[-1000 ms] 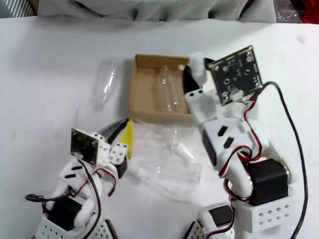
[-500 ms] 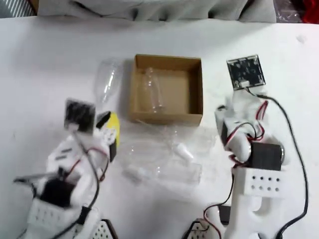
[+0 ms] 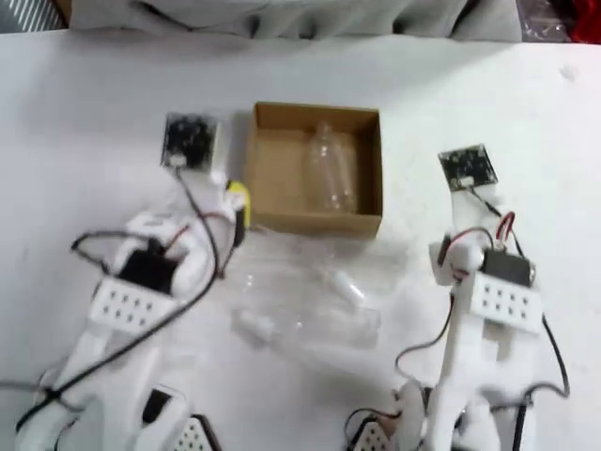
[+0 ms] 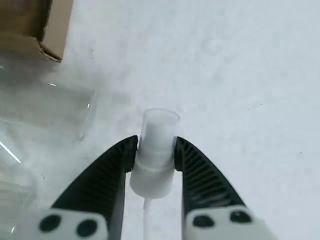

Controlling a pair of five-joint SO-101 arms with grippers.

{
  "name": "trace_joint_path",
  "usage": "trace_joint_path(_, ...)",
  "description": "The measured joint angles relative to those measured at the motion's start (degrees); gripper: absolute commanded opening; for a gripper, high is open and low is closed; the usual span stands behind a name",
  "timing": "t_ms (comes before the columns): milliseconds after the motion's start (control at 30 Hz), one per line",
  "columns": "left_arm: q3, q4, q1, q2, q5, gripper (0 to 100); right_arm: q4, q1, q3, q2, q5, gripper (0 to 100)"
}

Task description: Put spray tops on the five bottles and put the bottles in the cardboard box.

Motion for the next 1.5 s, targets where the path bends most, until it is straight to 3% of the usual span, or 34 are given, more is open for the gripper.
trace_joint_path(233, -15.47, 0.00, 4.04, 21.27, 1.85, 22, -7.12, 0.00, 0.00, 13.19, -6.15, 1.6)
trace_joint_path(433, -27.78, 0.00, 5.19, 38.07, 11.16, 23, -8.18, 0.00, 0.00, 14.59, -6.86, 1.6)
trace_joint_path(833, -53.71, 1.58, 6.68, 65.05, 20.22, 25, -9.41, -1.76, 0.09, 14.86, -8.00, 1.6)
trace_joint_path(1033, -73.41, 13.89, 5.27, 78.24, 22.33, 39, -9.58, -1.85, 1.85, 14.95, -8.00, 1.6)
trace_joint_path(1267, -97.49, 32.35, 3.34, 90.02, 22.77, 34, -9.58, -2.46, 1.85, 14.95, -8.00, 1.6)
trace_joint_path(1500, -120.53, 47.82, 1.14, 97.23, 17.32, 33, -9.58, -2.90, 1.85, 14.95, -8.00, 1.6)
